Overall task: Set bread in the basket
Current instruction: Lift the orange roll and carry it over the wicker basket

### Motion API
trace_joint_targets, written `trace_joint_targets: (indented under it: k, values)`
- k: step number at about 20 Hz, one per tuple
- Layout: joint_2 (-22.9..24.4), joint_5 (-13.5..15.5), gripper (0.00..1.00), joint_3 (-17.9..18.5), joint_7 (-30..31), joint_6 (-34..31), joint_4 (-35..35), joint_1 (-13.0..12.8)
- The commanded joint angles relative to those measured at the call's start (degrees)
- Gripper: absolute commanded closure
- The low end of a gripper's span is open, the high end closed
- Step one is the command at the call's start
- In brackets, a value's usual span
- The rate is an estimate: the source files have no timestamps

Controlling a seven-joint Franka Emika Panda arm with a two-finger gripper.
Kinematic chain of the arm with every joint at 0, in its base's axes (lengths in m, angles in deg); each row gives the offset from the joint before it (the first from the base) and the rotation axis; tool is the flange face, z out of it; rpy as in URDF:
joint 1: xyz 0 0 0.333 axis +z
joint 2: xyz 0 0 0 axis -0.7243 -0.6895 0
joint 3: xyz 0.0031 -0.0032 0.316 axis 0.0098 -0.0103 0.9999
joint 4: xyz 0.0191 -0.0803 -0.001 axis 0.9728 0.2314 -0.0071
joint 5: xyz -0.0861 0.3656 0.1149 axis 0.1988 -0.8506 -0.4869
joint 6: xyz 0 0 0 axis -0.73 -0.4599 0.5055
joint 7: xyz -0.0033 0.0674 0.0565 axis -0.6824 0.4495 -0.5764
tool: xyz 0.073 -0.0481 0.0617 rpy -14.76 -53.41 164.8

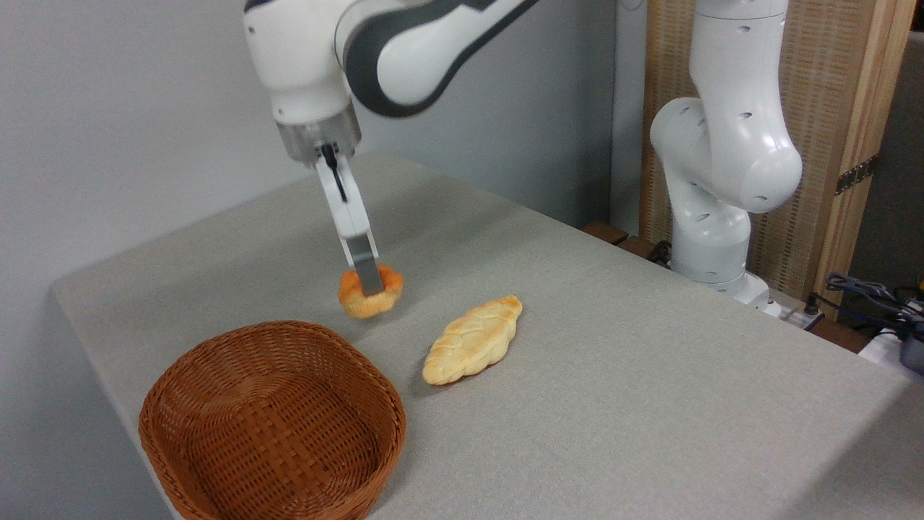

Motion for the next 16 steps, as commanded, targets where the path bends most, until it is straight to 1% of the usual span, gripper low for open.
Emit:
trace_joint_targets:
  k: [1,4,5,7,9,12,14,15,16]
  values:
    - [0.6,0.1,0.51,0.9,-0.3,-2.6,-5.1,0.3]
    - [0.5,0.1,0.51,2.3,-0.4,-2.5,-6.7,0.7]
    - [0.2,0.2,0.51,3.8,-0.3,-1.9,-7.5,0.8]
    - [-0.2,0.2,0.51,5.9,-0.3,-0.3,-8.8,0.9]
    - [-0.6,0.5,0.51,7.7,-0.3,2.8,-9.0,0.9]
    - [-2.3,2.4,0.50,9.6,-0.3,9.1,-9.0,0.9]
    - [-3.4,3.4,0.41,10.8,-0.3,12.1,-9.0,0.9]
    - [-4.4,3.7,0.26,10.8,-0.4,14.0,-9.0,0.9]
    - [-4.7,3.6,0.15,10.8,-0.4,14.7,-9.0,0.9]
